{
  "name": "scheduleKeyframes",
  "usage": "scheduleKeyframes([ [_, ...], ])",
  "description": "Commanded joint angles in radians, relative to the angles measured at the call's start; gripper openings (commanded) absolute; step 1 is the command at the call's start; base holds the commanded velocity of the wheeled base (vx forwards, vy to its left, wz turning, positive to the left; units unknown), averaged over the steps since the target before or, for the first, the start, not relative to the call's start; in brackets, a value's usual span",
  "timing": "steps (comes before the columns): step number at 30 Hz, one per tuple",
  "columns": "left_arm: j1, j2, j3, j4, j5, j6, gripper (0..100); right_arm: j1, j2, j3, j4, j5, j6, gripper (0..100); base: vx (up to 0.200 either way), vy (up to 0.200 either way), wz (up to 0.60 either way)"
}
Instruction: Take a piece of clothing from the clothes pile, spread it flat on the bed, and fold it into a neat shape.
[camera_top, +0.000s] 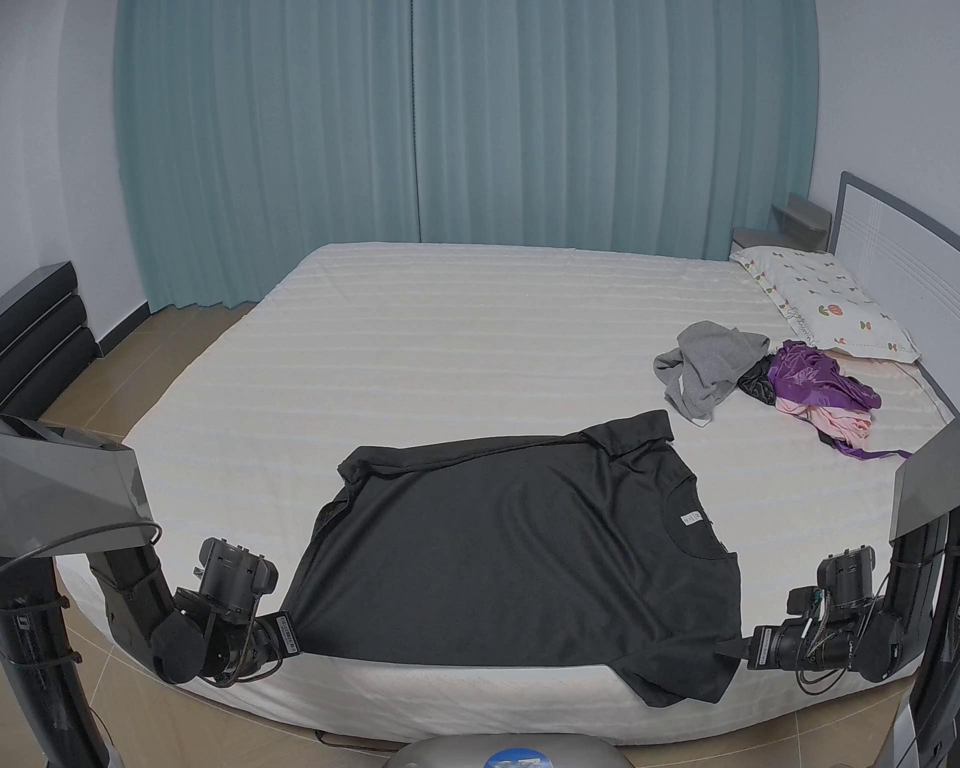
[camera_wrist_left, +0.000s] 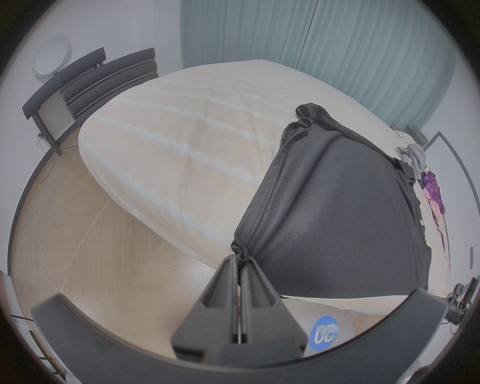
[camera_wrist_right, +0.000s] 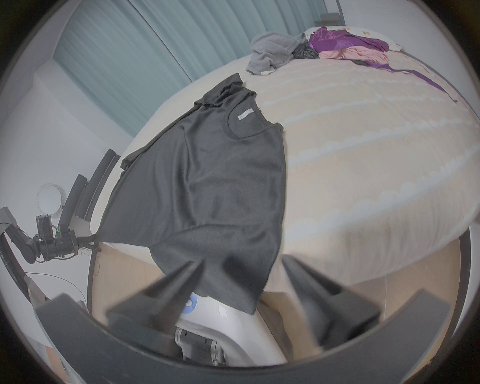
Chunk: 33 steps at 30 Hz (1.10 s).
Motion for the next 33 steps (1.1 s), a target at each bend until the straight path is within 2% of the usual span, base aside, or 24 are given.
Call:
scheduleKeyframes([
  [1,-0.001,0.010,-0.002,-0.002,0.000,-0.002,0,-0.010,0.068,-0.005,-0.057,-0.003,0.001,100,0.000,0.000,0.00],
  [7,-0.001,0.012,-0.002,-0.002,0.000,-0.002,0,-0.045,0.091,-0.069,-0.096,0.000,0.028,100,0.000,0.000,0.00],
  [11,-0.001,0.012,-0.001,0.000,0.000,-0.001,0,-0.036,0.095,-0.115,-0.093,-0.002,0.090,100,0.000,0.000,0.00],
  [14,-0.001,0.010,0.001,0.000,0.000,-0.001,0,-0.034,0.120,-0.131,-0.090,-0.005,0.098,100,0.000,0.000,0.00],
  [15,-0.001,0.012,0.002,0.000,0.000,-0.001,0,-0.034,0.132,-0.132,-0.093,-0.005,0.098,0,0.000,0.000,0.00],
  [19,0.001,0.012,0.002,0.001,0.000,0.001,0,-0.033,0.125,-0.120,-0.084,-0.020,0.095,0,0.000,0.000,0.00],
  [33,-0.002,0.001,0.004,0.060,0.006,0.007,0,-0.116,0.063,-0.074,-0.084,-0.025,0.083,0,0.000,0.000,0.00],
])
